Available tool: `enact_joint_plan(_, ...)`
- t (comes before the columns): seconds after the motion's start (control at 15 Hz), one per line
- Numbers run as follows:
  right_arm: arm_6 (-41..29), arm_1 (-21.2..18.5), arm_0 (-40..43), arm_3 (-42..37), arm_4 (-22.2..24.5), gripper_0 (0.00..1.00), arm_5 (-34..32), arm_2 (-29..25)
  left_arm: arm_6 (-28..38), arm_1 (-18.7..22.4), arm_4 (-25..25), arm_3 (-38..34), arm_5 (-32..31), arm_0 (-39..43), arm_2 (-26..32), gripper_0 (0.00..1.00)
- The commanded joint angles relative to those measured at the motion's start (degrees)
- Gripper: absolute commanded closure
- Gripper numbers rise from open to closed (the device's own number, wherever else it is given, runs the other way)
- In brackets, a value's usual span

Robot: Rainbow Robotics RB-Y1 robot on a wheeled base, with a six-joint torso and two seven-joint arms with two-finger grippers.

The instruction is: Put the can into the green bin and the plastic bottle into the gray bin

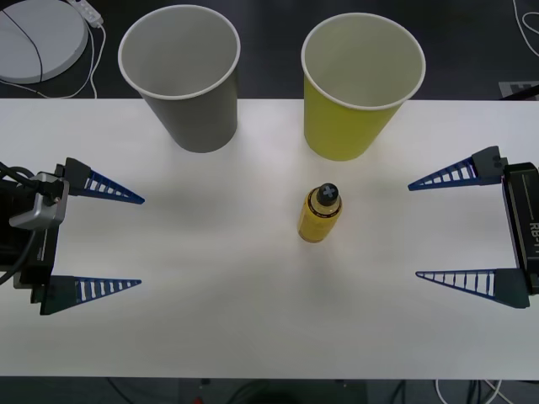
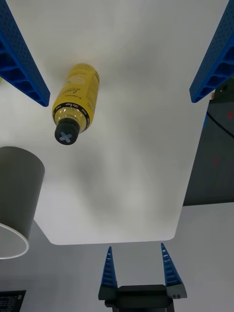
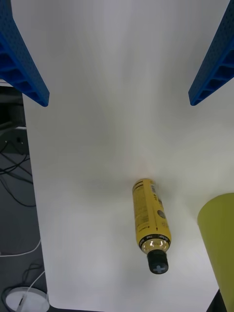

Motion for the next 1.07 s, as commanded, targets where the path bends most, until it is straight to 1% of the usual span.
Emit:
enact_joint_plan(0.07,0.0,0.0,0.0,0.0,0.0,0.0,0.0,0.0,0.0,0.0,0.0,0.0,0.0,0.0,0.0,0.0)
enact_joint_plan(0.53,0.5,0.7,0.0,-0.7,-0.4,0.0,2.8,0.5,0.0,0.0,0.0,0.0,0.0,0.0,0.0,0.0)
enact_joint_plan(0.8,0.7,3.2,0.1,-0.9,4.0,0.0,4.6,0.5,0.0,0.0,0.0,0.0,0.0,0.0,0.0,0.0)
enact_joint_plan(0.93,0.9,4.9,1.3,-0.8,5.2,0.0,5.8,0.5,0.0,0.0,0.0,0.0,0.0,0.0,0.0,0.0)
enact_joint_plan(1.07,1.6,5.7,3.0,-0.8,5.3,0.0,7.2,0.5,0.0,0.0,0.0,0.0,0.0,0.0,0.0,0.0)
